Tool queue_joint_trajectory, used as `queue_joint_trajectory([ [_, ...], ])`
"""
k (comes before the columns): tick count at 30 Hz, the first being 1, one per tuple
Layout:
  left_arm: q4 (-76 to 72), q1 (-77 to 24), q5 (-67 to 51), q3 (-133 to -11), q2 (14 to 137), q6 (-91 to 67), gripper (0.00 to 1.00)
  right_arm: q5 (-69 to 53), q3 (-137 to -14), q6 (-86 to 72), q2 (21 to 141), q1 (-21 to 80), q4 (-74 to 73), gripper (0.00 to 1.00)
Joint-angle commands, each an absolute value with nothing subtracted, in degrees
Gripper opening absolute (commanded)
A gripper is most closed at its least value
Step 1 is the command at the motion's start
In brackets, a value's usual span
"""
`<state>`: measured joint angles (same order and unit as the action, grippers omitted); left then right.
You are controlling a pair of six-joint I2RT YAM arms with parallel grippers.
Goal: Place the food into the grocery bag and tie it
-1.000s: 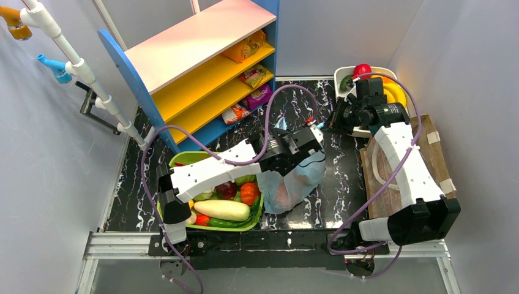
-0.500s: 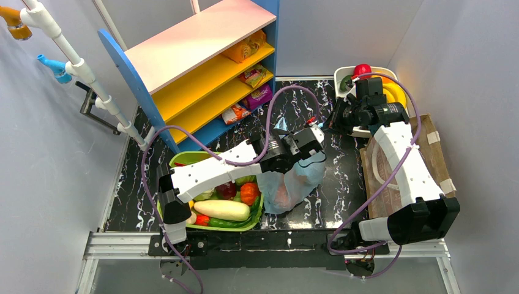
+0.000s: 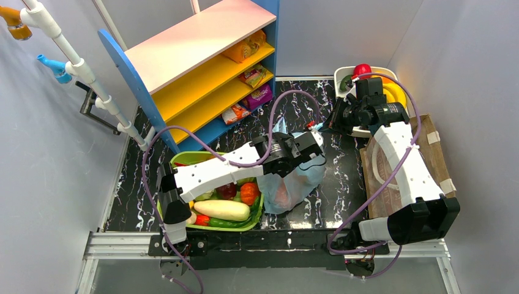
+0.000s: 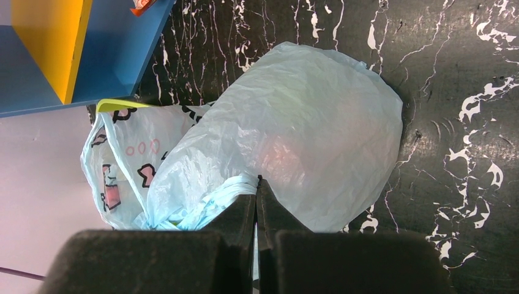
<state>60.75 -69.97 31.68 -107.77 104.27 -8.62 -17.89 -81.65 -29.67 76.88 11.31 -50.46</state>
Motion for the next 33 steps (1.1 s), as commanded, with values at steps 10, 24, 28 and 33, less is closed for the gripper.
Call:
queue_joint_trajectory([
  [10, 58.2, -70.31, 35.12, -105.5, 102.36, -8.89, 0.0, -18.92, -82.75, -29.45, 76.23, 11.43, -49.74, 0.01],
  [24, 74.83, -67.5, 1.04, -114.26, 95.1, -3.63, 0.0, -16.76, -90.13, -29.02, 79.29, 6.56, -51.41, 0.01],
  [28, 74.29, -65.88, -5.12, -113.97, 92.63, -4.0, 0.0, -17.34, -93.19, -27.99, 81.68, 2.48, -51.98, 0.01],
  [33, 70.1, -62.92, -11.72, -111.55, 87.8, -4.15, 0.0, -17.85, -94.81, -27.96, 83.72, -1.15, -51.91, 0.01],
])
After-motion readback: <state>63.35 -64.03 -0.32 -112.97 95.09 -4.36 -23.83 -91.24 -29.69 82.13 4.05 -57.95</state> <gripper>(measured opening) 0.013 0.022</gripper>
